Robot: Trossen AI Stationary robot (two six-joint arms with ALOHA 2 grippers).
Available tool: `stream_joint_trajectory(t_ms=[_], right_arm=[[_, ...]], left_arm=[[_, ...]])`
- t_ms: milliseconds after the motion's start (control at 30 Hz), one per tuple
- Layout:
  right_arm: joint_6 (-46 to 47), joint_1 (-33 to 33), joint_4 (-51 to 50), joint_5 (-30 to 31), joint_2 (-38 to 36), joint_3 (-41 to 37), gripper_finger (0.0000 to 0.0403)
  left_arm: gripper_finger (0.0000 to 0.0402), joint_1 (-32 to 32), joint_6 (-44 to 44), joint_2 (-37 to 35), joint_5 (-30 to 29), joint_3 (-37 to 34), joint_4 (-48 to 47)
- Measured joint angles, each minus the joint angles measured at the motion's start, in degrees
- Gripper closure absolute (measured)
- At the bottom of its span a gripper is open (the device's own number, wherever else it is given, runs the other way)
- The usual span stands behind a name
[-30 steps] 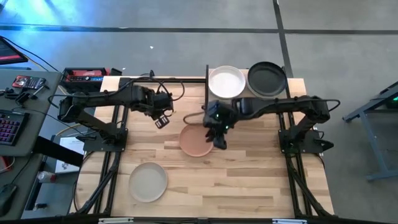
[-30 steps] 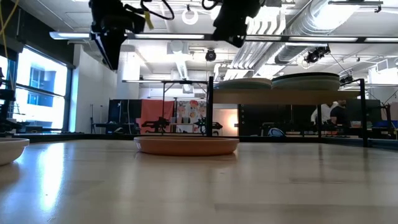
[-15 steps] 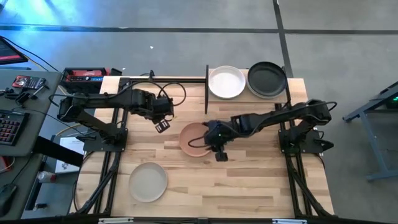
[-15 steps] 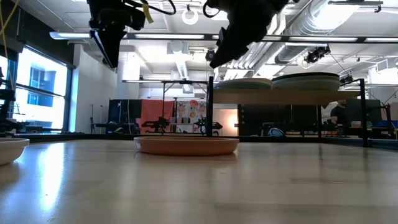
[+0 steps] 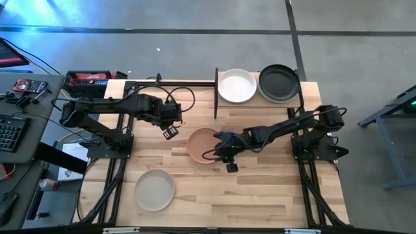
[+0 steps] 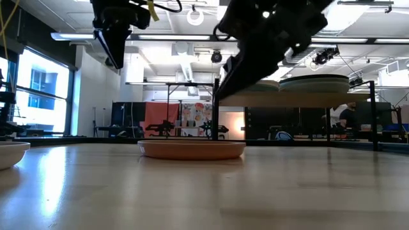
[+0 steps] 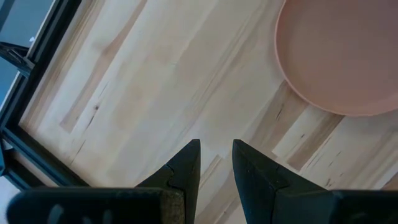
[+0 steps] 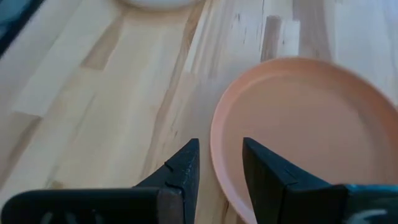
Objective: Place and stack plates onto a shelf
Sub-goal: Stack the brown plate on top of the white plate on the shelf
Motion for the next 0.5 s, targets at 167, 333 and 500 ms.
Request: stream_joint_trajectory(t_ms=[167,333,500], right_arm=[[-3.7,0.0,1.5,1.0,3.3,-1.0,0.0304],[-4.9,-0.1,2.9,1.2,5.9,-1.0,0.0304],[-5.2,-0.1,3.0,1.4,6.3,-1.0,0.0304]], left_arm=[[0.0319,0.0,0.0,0.0,-0.1,0.0,1.3],[0.0319,0.0,0.0,0.0,-0.1,0.0,3.1],[0.0319,0.0,0.1,0.0,-0.2,0.0,3.5]])
